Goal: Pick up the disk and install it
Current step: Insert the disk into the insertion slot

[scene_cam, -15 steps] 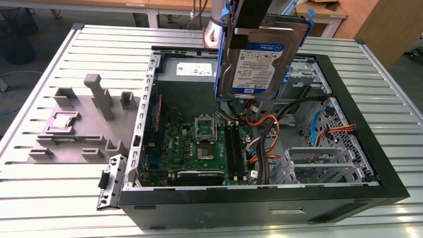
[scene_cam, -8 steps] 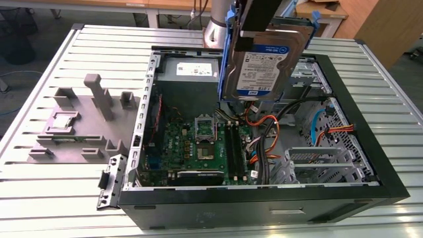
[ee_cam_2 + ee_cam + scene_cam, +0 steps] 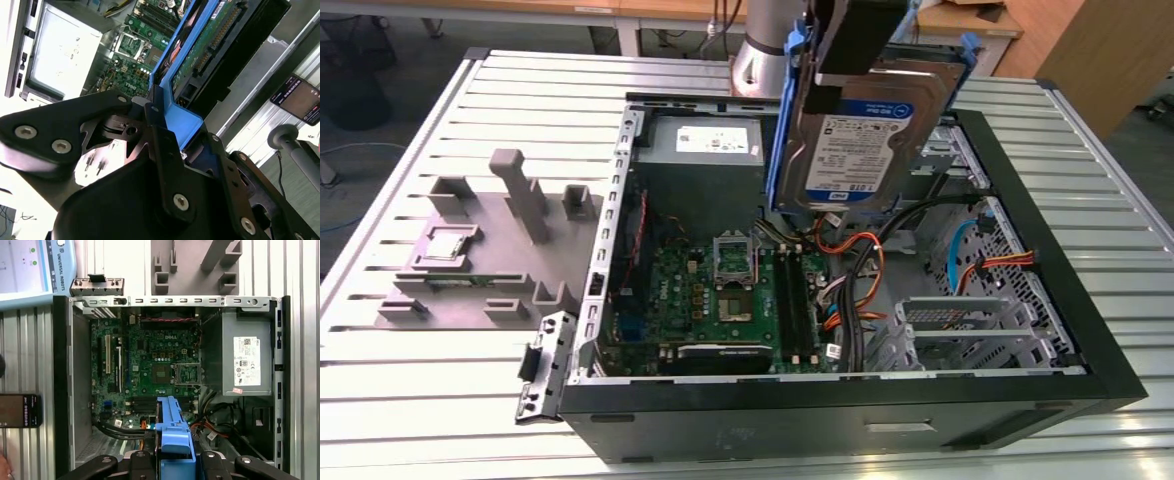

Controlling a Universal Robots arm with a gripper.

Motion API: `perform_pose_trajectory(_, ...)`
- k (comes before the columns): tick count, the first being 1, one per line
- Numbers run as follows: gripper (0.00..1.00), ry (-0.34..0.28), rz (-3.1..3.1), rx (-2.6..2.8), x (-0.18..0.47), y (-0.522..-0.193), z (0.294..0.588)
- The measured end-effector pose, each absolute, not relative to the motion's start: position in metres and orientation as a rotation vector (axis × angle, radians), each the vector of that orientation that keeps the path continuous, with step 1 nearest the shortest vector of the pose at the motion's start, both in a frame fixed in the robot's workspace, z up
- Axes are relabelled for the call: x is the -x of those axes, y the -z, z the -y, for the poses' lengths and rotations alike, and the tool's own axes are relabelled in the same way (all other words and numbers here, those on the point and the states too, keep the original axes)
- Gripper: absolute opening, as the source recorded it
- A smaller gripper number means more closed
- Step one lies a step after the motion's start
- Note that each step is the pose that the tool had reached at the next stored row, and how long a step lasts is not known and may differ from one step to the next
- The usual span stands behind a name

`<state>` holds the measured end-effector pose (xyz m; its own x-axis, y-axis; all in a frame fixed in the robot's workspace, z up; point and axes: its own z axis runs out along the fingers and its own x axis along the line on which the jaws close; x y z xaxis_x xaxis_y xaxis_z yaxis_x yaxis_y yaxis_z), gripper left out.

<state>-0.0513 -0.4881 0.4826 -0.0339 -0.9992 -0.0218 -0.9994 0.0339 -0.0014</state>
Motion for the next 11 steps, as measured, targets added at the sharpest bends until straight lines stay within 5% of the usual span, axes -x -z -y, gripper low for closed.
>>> perform_pose_trajectory(11, 0.36, -0.021, -2.247, 2.172, 0.0428, -0.4809, 0.4930)
